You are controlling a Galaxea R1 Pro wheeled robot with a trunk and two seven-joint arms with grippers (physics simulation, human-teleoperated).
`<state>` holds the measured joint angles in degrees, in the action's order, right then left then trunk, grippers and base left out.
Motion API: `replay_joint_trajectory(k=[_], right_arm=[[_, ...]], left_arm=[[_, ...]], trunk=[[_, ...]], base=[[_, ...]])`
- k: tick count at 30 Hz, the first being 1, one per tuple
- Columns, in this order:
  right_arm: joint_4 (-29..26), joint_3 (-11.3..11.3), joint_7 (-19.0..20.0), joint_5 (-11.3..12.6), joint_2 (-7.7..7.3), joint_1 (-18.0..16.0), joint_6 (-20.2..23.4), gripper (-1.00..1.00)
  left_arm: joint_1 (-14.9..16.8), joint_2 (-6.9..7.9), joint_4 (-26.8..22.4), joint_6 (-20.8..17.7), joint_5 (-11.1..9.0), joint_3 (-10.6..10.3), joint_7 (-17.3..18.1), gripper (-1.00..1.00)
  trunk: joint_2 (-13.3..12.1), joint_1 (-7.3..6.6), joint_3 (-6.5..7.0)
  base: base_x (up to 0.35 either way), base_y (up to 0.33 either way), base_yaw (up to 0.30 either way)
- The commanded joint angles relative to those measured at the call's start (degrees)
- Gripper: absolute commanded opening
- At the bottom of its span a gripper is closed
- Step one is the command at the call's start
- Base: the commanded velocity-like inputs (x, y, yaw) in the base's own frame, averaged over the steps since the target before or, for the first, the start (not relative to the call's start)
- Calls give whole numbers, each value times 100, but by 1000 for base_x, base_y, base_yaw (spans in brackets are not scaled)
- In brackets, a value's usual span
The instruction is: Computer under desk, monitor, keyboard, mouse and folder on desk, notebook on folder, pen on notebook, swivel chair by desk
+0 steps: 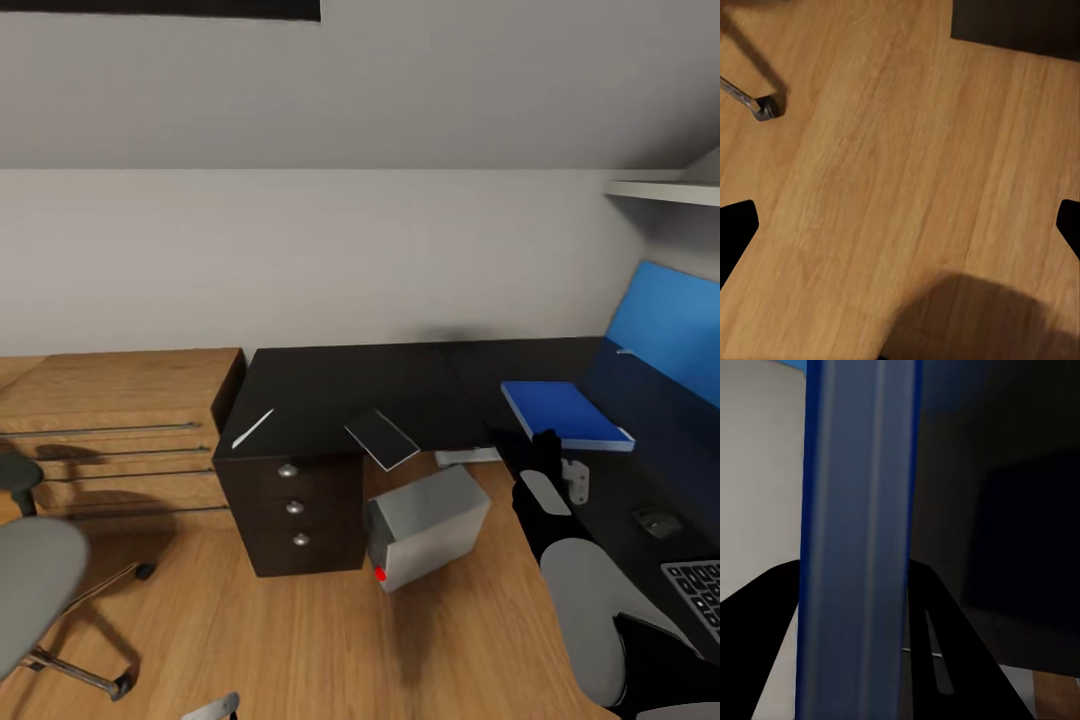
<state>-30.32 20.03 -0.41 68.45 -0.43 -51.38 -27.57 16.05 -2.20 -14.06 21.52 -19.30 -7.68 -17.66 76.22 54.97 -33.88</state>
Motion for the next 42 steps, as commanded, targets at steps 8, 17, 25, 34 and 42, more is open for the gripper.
replay_joint_trajectory(k=[8, 17, 25, 34, 42], right_arm=[[134, -7, -42, 22, -14, -3, 2, -100], [558, 4, -197, 23, -283, -5, -61, -100], [587, 1, -433, 20, -431, -4, -68, -100], [588, 3, -442, 28, -571, -3, -32, -100], [813, 12, -442, 45, -615, -5, -7, -100]], left_arm=[[4, -6, 0, 13, -43, -49, -36, 100], [4, -8, 2, 18, -43, -49, -36, 100], [4, -9, 0, 19, -39, -49, -40, 100], [4, -5, -3, 13, -45, -49, -46, 100], [4, -7, -52, -10, -70, -35, -69, 100]], trunk=[[3, 2, -5], [3, 2, -5], [3, 2, -5], [3, 2, -5], [83, 46, -41]], base=[[266, -2, 0], [56, -7, 0], [1, 0, 0], [-11, -83, 0], [-2, -27, 0]])
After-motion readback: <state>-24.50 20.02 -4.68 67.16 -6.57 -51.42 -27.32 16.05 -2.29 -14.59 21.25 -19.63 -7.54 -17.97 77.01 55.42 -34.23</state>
